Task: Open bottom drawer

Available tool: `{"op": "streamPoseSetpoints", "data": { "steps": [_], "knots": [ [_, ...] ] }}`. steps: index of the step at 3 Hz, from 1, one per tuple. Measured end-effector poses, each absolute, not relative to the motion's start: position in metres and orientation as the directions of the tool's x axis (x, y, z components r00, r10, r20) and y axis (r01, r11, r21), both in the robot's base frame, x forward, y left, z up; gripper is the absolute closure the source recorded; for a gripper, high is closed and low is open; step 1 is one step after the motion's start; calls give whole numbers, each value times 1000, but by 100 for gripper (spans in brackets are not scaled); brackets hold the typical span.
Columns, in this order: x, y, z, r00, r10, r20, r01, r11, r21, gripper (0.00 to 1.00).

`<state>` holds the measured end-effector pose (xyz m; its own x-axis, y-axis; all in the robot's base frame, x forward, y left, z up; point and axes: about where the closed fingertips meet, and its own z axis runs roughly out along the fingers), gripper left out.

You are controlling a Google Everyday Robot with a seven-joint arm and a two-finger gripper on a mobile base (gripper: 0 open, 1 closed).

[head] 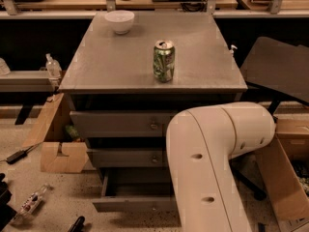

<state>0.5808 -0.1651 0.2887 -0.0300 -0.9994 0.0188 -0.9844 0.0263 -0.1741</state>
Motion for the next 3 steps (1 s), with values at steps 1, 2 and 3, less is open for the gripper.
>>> {"op": "streamPoseSetpoints", "data": {
  "steps": [1, 2, 3],
  "knots": [
    [587, -162, 263, -20, -999, 27, -987, 15, -163, 100],
    [593, -165, 233, -7, -1000, 16, -987, 4, -161, 100],
    [598, -172, 208, 10, -1000, -9, -985, -8, -173, 100]
  ]
}}
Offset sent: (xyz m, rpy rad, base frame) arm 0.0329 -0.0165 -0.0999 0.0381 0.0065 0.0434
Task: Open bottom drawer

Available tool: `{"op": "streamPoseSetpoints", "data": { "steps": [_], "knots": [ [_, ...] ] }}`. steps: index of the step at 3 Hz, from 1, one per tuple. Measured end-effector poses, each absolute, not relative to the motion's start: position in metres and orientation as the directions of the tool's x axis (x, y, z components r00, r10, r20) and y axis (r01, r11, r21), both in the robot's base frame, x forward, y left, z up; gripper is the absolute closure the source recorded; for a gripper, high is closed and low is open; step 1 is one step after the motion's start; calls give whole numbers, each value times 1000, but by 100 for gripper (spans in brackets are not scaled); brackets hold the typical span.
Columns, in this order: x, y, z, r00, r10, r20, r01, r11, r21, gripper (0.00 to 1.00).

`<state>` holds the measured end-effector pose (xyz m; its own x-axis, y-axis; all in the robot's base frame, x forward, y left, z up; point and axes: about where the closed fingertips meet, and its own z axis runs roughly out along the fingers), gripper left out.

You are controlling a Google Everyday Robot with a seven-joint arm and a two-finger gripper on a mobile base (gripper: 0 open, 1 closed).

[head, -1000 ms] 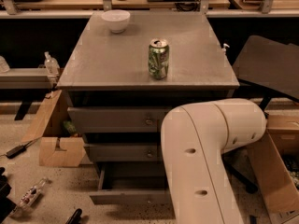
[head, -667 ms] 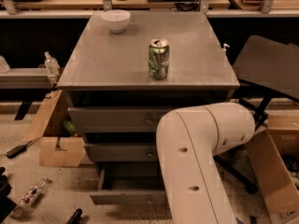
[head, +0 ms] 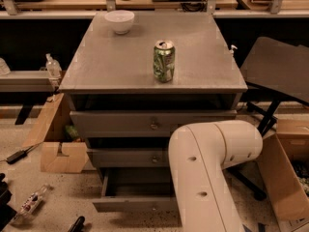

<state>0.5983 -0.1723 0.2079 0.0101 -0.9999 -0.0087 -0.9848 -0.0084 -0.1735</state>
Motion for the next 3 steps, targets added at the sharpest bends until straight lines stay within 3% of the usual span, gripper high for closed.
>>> {"op": "streamPoseSetpoints", "data": {
  "steps": [3],
  "knots": [
    [588, -182, 158, 2, -998, -60, -988, 7, -157, 100]
  ]
}}
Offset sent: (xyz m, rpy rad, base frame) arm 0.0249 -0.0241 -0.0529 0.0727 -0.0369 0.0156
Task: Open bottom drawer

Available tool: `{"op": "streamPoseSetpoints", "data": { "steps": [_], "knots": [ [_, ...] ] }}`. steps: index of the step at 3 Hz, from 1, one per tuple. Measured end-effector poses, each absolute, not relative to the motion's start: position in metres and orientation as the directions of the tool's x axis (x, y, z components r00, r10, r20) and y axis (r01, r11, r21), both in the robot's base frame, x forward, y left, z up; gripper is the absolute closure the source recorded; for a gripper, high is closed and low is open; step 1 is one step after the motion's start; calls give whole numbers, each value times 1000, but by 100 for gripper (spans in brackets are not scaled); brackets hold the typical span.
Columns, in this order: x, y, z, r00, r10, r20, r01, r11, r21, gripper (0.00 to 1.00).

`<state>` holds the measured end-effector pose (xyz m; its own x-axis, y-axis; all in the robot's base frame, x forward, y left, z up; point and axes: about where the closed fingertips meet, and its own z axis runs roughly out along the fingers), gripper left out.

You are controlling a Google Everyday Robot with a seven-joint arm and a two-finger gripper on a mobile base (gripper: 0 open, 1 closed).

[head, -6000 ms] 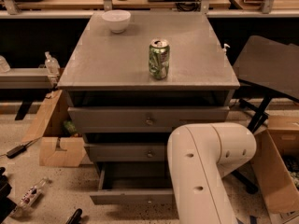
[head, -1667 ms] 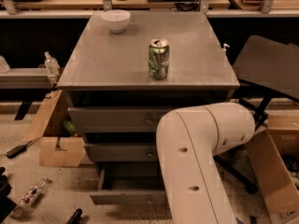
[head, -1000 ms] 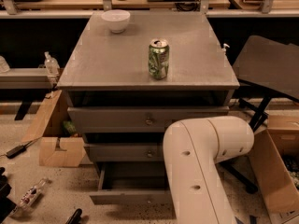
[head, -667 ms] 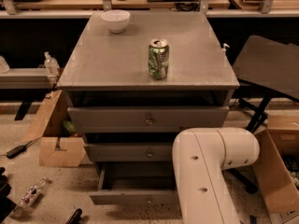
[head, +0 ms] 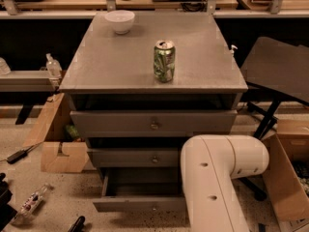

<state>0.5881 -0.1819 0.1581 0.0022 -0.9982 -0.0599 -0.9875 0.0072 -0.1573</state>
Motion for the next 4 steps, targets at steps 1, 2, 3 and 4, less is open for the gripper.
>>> {"op": "streamPoseSetpoints", "data": {
  "steps": [1, 2, 3, 4],
  "knots": [
    [565, -180, 148, -41, -997, -68, -994, 47, -100, 100],
    [566, -179, 148, -41, -997, -68, -994, 47, -100, 100],
    [566, -179, 148, -41, -997, -68, -994, 47, -100, 100],
    [566, -179, 148, -41, -997, -68, -994, 47, -100, 100]
  ]
}}
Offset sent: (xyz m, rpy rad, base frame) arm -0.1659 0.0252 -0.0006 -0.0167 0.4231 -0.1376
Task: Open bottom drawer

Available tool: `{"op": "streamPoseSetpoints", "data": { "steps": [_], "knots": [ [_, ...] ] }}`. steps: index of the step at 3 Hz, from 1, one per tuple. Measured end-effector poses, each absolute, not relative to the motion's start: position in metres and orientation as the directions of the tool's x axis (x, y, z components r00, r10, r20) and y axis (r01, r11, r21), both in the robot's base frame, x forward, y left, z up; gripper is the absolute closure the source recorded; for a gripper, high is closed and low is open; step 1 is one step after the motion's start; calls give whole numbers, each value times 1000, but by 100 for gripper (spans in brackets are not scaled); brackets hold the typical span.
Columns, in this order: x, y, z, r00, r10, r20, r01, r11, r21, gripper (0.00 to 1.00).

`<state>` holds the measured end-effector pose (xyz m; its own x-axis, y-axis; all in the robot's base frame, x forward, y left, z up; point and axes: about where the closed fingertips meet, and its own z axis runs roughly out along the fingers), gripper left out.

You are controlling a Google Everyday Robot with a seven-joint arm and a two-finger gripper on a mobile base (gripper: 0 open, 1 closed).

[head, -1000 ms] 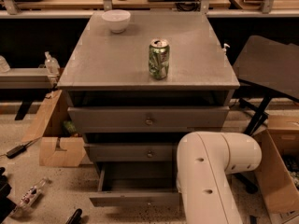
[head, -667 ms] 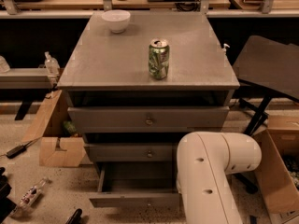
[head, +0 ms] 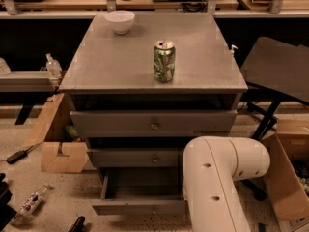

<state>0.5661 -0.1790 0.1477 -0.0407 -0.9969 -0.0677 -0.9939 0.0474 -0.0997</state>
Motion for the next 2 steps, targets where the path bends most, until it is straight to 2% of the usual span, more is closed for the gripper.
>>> {"op": "streamPoseSetpoints", "data": {
  "steps": [1, 2],
  "knots": [
    [567, -179, 148, -41, -997, -68, -994, 47, -100, 100],
    [567, -179, 148, -41, -997, -68, -994, 47, -100, 81]
  ]
}}
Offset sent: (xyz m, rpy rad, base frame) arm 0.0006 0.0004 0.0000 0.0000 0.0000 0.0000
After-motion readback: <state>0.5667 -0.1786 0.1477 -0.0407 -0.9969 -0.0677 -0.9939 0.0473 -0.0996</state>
